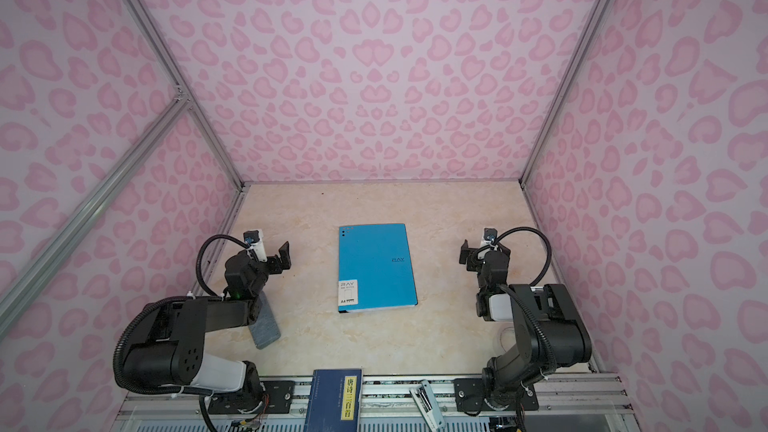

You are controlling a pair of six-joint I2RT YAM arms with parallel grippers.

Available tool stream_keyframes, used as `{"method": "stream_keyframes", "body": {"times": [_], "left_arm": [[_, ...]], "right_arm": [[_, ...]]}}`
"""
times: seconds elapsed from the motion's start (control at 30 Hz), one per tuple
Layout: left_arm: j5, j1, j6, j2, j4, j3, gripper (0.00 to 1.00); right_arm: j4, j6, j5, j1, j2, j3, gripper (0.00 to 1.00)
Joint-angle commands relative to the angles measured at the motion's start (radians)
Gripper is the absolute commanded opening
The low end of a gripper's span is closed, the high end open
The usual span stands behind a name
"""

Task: Put the files into the folder

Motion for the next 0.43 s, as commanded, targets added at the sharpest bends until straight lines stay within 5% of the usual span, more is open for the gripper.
{"method": "stream_keyframes", "body": {"times": [0.0,0.4], "left_arm": [[-0.005,0.0,0.012,0.001,0.009,0.008,0.97],[-0.008,-0.003,0.014,-0.001,0.008,0.007,0.97]], "right_arm": [[0.022,-0.004,0.009,0.001,0.005,-0.005,0.99],[0.022,-0.004,0.009,0.001,0.005,-0.004,0.99]]}}
